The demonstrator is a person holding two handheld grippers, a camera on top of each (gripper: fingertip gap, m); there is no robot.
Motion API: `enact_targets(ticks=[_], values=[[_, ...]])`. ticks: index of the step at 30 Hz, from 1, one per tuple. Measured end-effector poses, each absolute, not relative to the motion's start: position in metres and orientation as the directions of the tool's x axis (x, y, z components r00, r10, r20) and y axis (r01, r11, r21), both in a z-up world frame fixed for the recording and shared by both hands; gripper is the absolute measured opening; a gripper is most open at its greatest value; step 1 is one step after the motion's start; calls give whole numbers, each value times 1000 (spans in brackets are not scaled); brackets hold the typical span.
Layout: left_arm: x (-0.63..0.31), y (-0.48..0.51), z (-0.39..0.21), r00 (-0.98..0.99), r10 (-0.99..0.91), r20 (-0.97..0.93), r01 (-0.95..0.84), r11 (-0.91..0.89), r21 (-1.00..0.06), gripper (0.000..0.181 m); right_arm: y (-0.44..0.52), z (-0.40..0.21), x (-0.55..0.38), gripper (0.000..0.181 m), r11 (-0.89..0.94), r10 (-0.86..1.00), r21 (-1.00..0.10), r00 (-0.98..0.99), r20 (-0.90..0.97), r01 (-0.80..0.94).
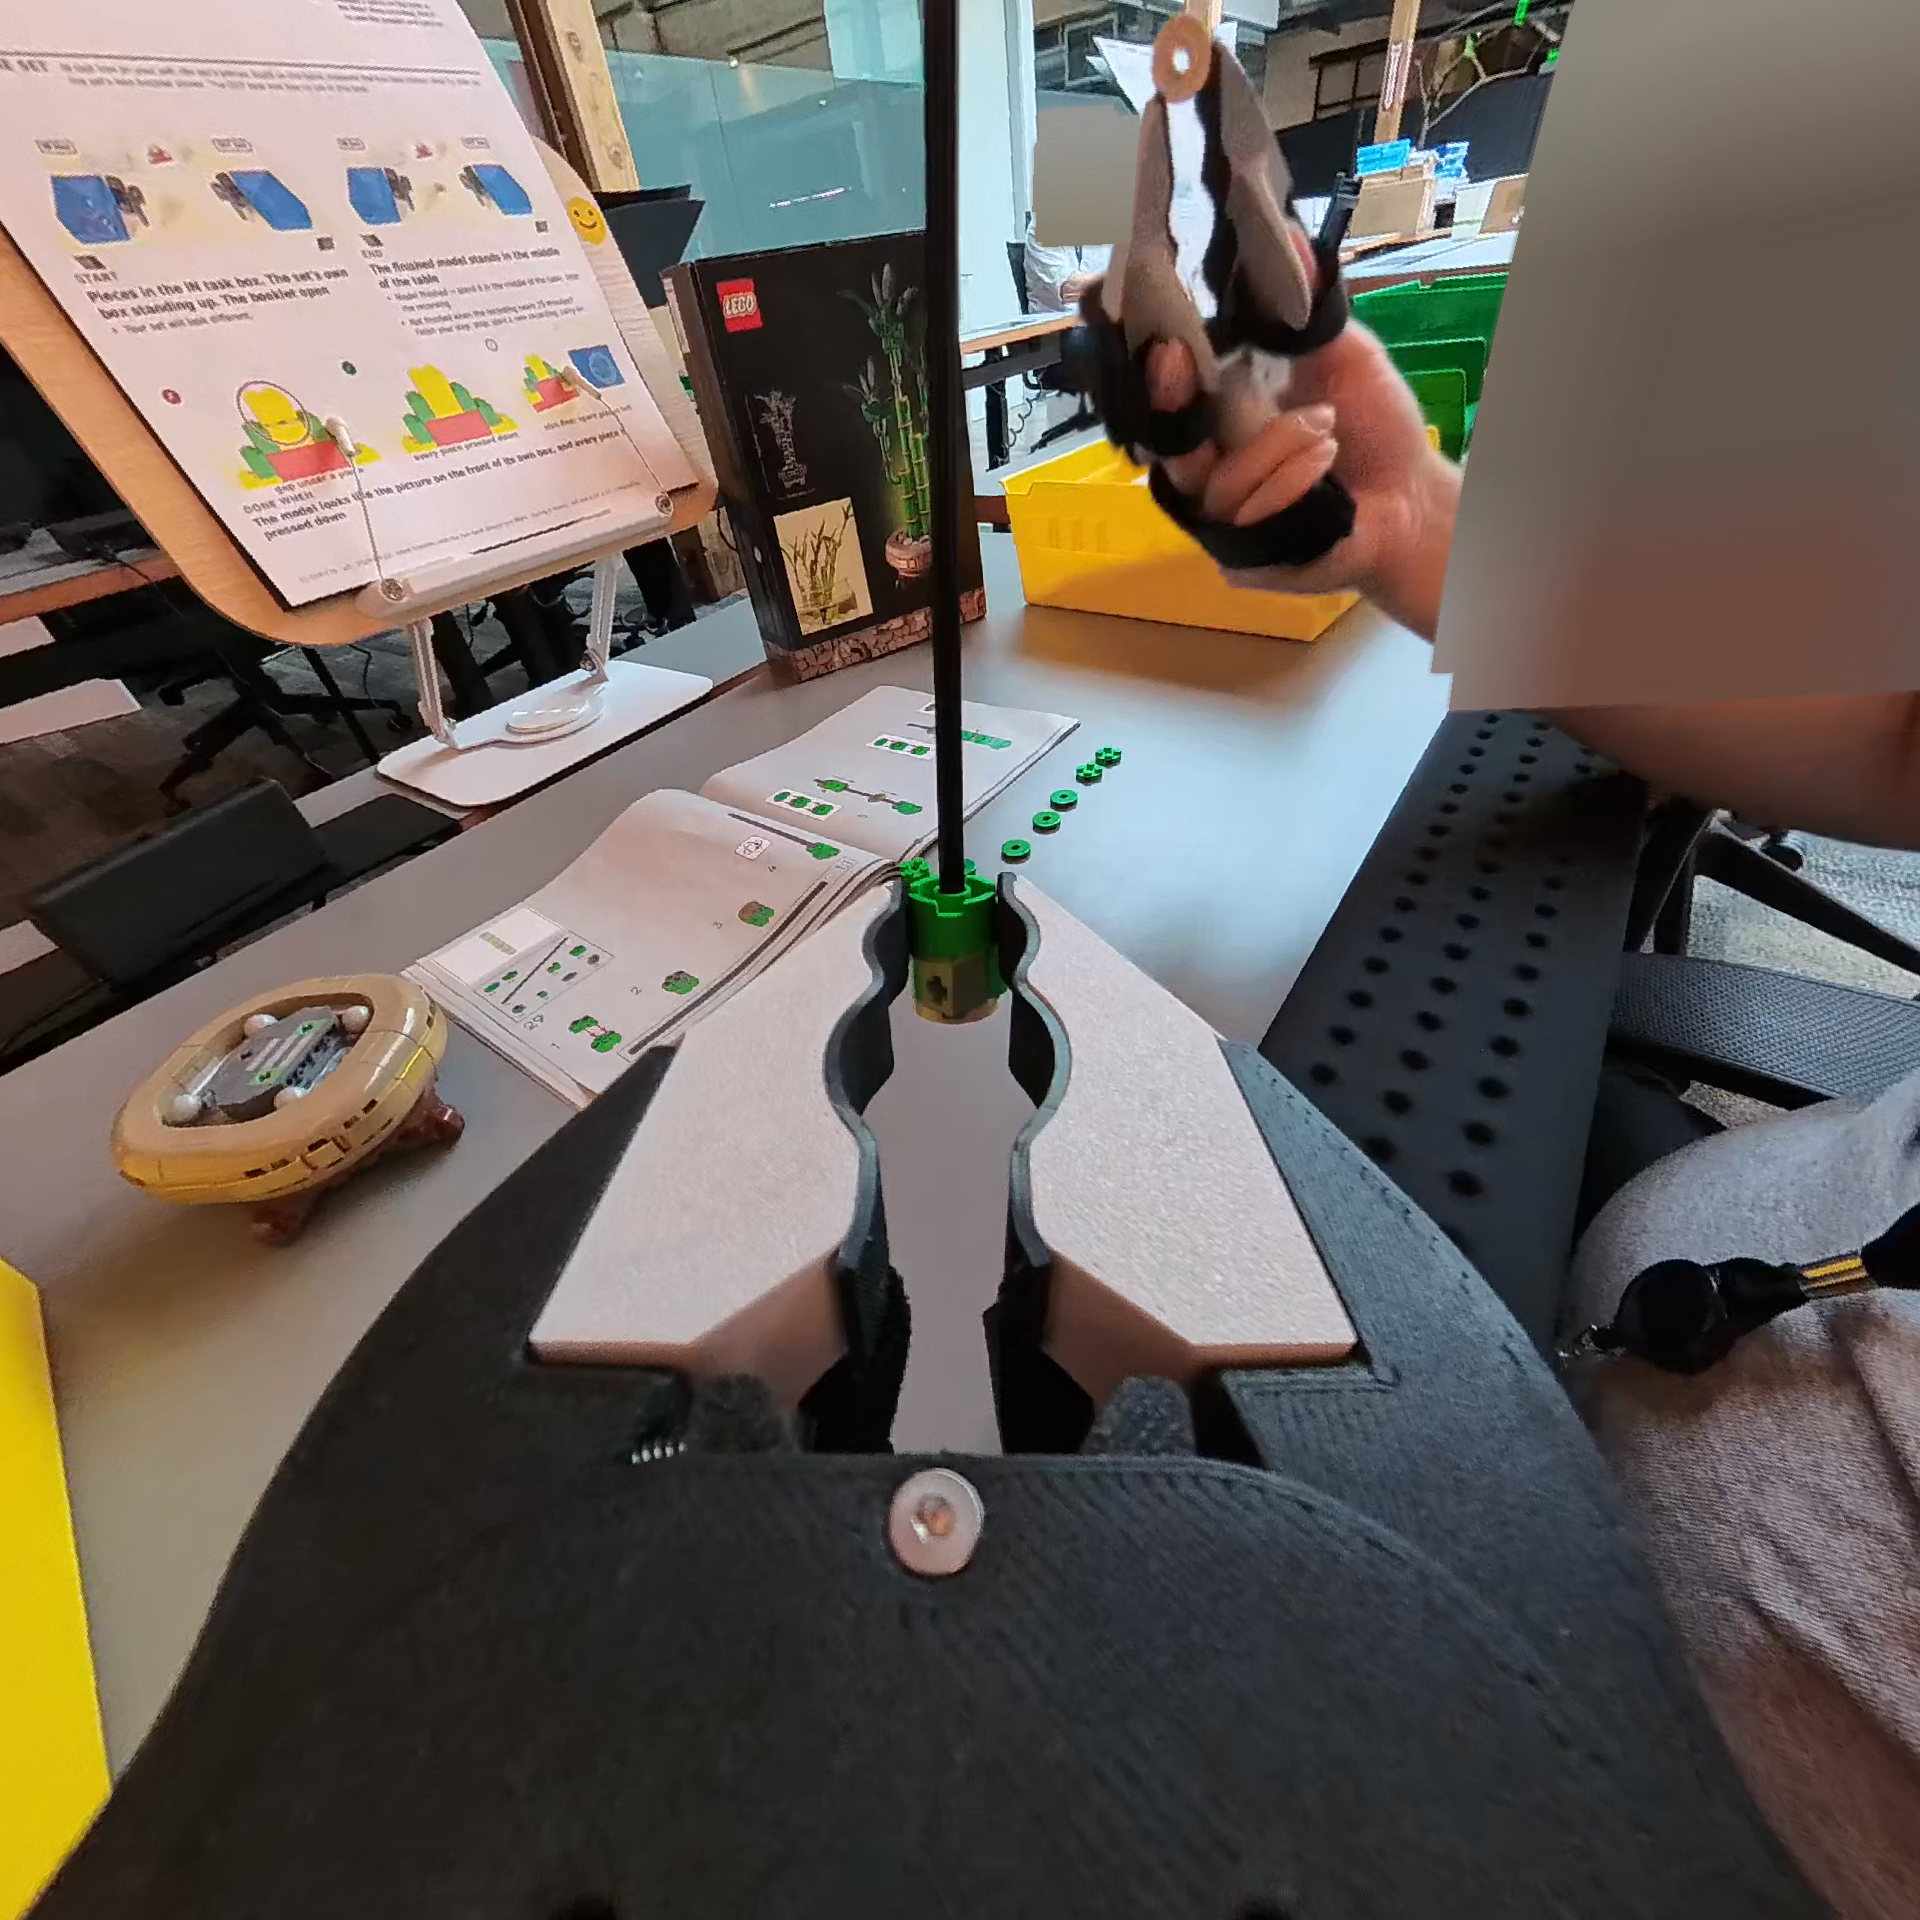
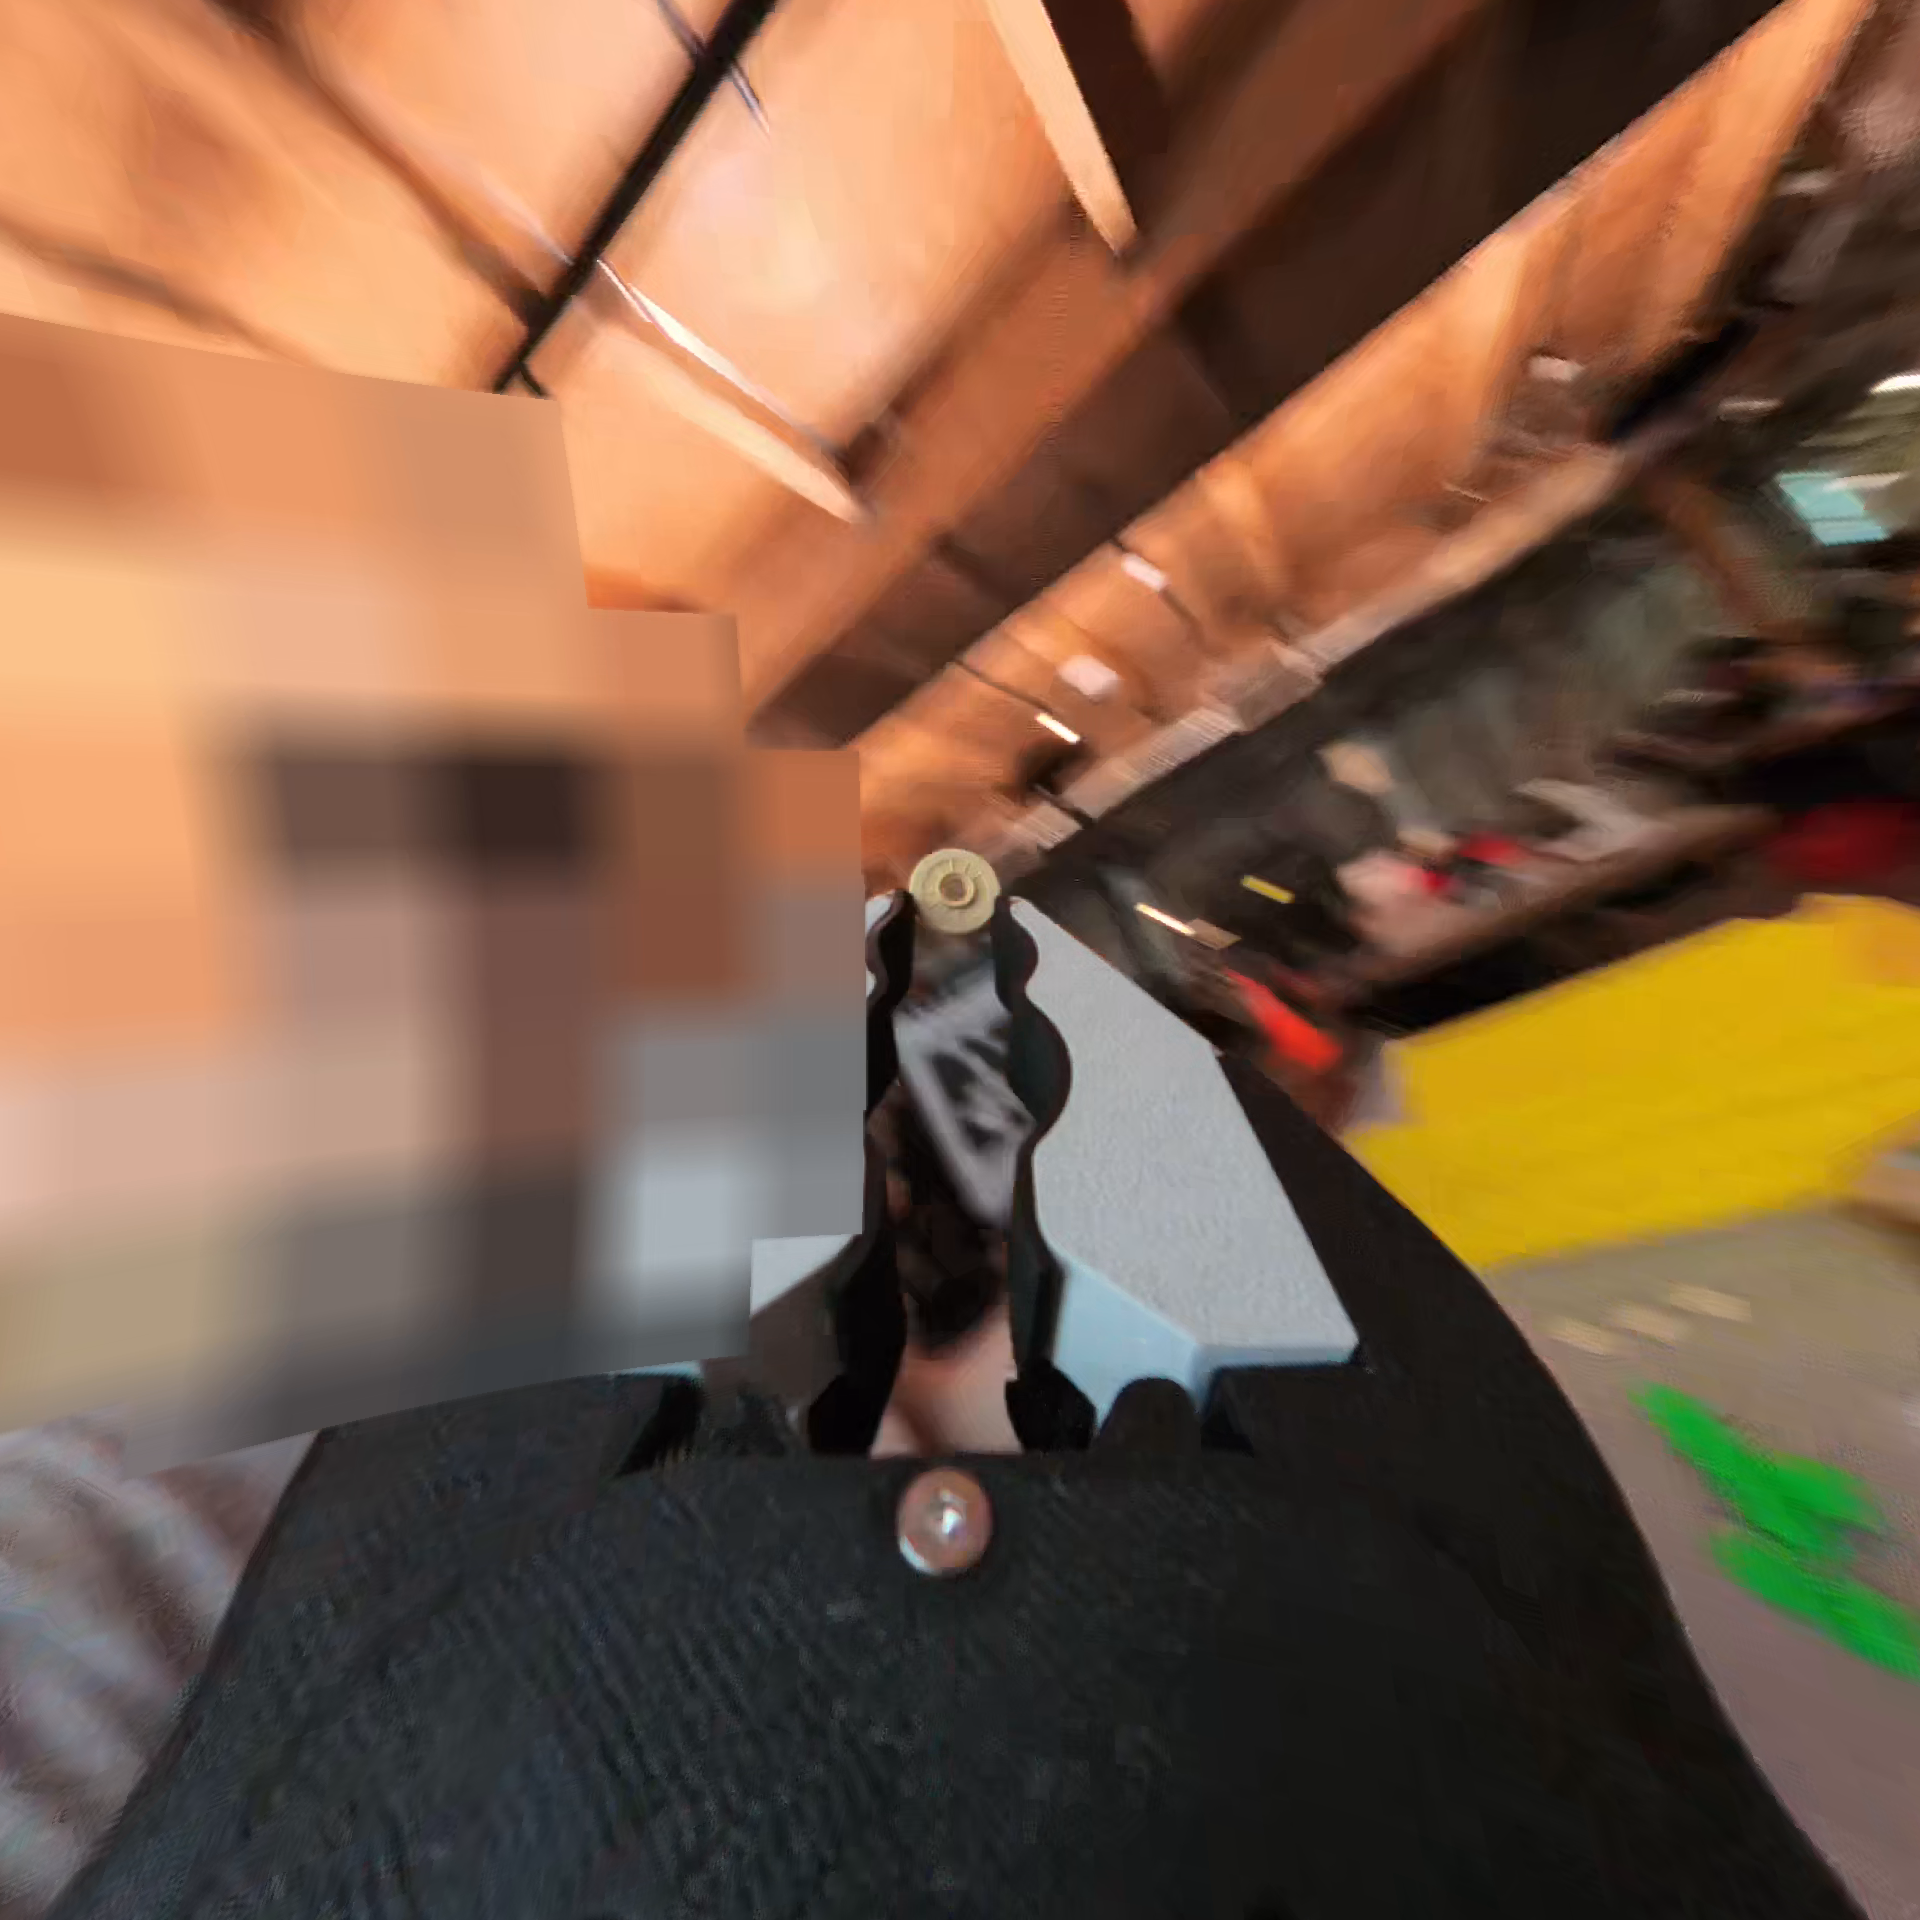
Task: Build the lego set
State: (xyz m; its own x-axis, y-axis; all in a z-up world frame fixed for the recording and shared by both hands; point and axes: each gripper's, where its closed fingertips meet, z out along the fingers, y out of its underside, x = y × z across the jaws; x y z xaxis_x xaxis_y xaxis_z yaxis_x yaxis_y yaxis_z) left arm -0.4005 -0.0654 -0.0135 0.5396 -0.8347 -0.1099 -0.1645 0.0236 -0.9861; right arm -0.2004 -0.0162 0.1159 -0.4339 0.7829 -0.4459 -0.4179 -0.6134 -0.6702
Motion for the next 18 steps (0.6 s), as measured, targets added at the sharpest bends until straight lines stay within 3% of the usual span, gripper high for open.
enact_targets(ticks=[2,3,5,8,11,18], values=[[-400,-65,-15,538,-836,-105,-166,17,-986,14,-19,115,-225,13,-236,972,-934,-46,-232,-269],[-401,-65,-16,539,-836,-104,-167,15,-986,14,-22,116,-233,13,-36,994,-989,93,-50,-146],[-401,-64,-18,541,-836,-96,-164,8,-986,14,-36,120,-248,13,243,943,-966,212,255,85],[-404,-64,-20,545,-834,-84,-153,-1,-988,13,-56,112,-267,13,477,802,-811,209,559,340],[-404,-64,-21,541,-838,-71,-145,-10,-989,13,-65,101,-275,14,567,693,-682,181,698,462],[-400,-68,-21,532,-842,-91,-173,-3,-985,13,-68,98,-274,13,557,696,-685,186,693,469]])
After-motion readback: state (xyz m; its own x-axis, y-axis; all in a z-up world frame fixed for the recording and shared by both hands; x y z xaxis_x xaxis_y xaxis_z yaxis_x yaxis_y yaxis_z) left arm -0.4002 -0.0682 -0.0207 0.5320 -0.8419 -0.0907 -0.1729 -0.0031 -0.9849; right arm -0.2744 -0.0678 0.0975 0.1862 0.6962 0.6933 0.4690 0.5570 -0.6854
